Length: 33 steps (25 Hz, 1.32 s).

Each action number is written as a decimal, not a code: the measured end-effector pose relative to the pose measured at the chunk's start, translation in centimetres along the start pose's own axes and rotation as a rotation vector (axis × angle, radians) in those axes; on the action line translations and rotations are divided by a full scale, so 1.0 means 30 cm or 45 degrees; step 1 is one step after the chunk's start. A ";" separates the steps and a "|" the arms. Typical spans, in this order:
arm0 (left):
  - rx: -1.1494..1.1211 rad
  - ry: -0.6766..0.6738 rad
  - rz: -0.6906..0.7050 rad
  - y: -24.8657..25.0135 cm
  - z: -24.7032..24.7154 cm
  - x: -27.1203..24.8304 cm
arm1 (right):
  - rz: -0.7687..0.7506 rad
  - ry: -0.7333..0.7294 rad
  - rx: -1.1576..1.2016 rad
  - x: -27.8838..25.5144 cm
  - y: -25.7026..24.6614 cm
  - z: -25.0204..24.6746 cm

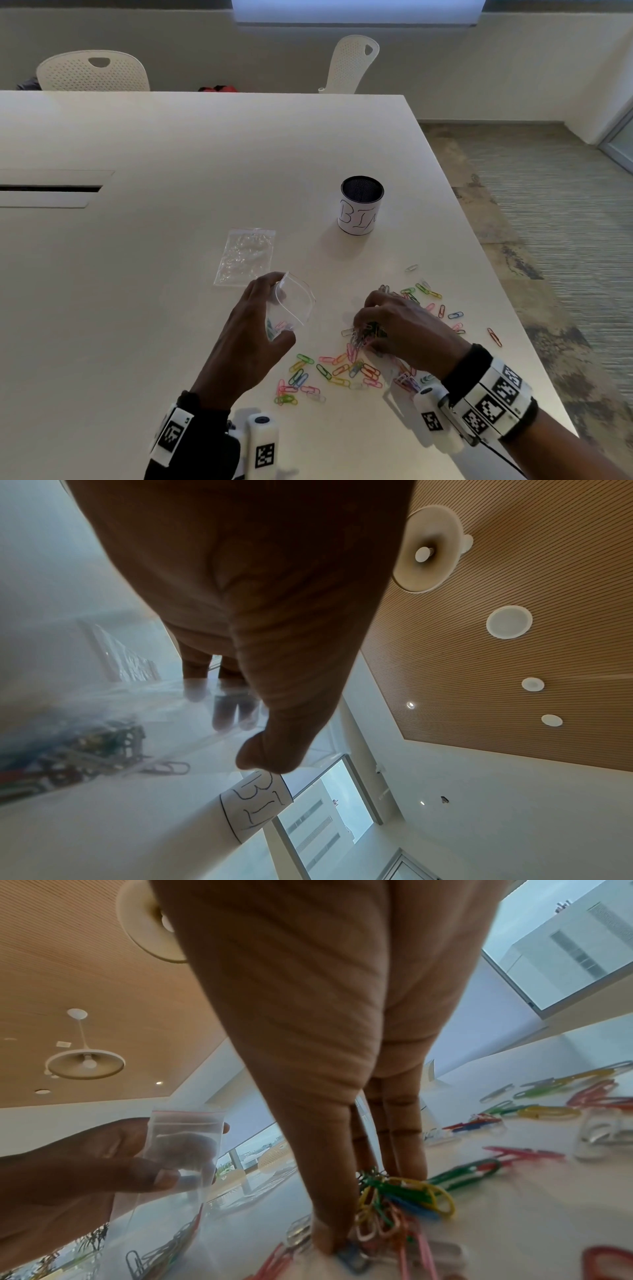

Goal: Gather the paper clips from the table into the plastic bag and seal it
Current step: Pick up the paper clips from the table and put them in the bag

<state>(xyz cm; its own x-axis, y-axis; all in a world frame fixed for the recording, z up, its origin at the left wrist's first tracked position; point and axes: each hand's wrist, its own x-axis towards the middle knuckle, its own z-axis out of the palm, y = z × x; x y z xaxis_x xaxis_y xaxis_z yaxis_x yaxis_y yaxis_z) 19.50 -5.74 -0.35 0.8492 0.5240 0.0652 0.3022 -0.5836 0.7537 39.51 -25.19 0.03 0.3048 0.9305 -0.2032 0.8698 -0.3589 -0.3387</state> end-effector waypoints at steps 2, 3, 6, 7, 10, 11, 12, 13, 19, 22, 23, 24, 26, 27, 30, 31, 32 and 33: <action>0.002 -0.001 -0.005 0.001 0.001 -0.002 | -0.013 0.027 0.015 0.007 0.004 0.013; 0.005 -0.003 -0.007 0.002 0.001 -0.003 | -0.017 0.037 0.021 0.011 0.006 0.019; 0.004 -0.006 -0.002 0.007 -0.001 -0.004 | -0.027 0.054 0.003 0.023 0.013 0.033; 0.002 -0.008 0.002 0.009 -0.002 -0.005 | -0.029 0.055 -0.006 0.027 0.015 0.036; 0.001 -0.004 0.006 0.011 -0.004 -0.005 | -0.025 0.066 0.014 0.032 0.018 0.029; 0.002 0.002 0.008 0.011 -0.004 -0.005 | -0.021 0.074 0.033 0.032 0.022 0.024; 0.003 0.007 0.012 0.010 -0.004 -0.005 | -0.009 0.086 0.057 0.031 0.029 0.018; 0.005 0.011 0.017 0.011 -0.004 -0.006 | 0.008 0.100 0.088 0.027 0.038 0.011; 0.001 0.012 0.021 0.011 0.003 -0.010 | 0.240 0.270 0.645 -0.004 0.071 -0.027; 0.005 0.004 0.025 0.014 0.009 -0.009 | 0.296 0.307 1.001 -0.024 0.032 -0.069; 0.004 0.002 0.028 0.015 0.010 -0.009 | 0.289 0.311 1.095 -0.027 0.009 -0.087; 0.003 -0.001 0.030 0.014 0.011 -0.010 | 0.277 0.324 1.182 -0.028 -0.018 -0.103; 0.005 -0.005 0.030 0.012 0.014 -0.010 | 0.231 0.393 1.329 -0.017 -0.079 -0.133; 0.012 -0.007 0.029 0.011 0.016 -0.010 | 0.192 0.444 1.374 -0.005 -0.111 -0.144; 0.026 -0.004 0.036 0.011 0.022 -0.008 | 0.060 0.614 1.277 0.042 -0.203 -0.147; 0.027 0.000 0.038 0.013 0.022 -0.009 | 0.015 0.661 1.174 0.061 -0.227 -0.139; 0.030 0.008 0.038 0.014 0.021 -0.008 | -0.030 0.692 1.051 0.079 -0.246 -0.129; 0.035 0.014 0.036 0.016 0.020 -0.007 | -0.071 0.706 0.933 0.095 -0.262 -0.119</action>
<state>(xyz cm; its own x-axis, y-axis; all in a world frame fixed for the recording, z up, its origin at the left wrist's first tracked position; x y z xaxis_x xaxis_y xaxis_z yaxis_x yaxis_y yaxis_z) 19.71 -6.50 -0.39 0.8528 0.5139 0.0936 0.2901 -0.6150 0.7332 34.91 -19.45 5.39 0.5770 0.7817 0.2365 0.4833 -0.0934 -0.8705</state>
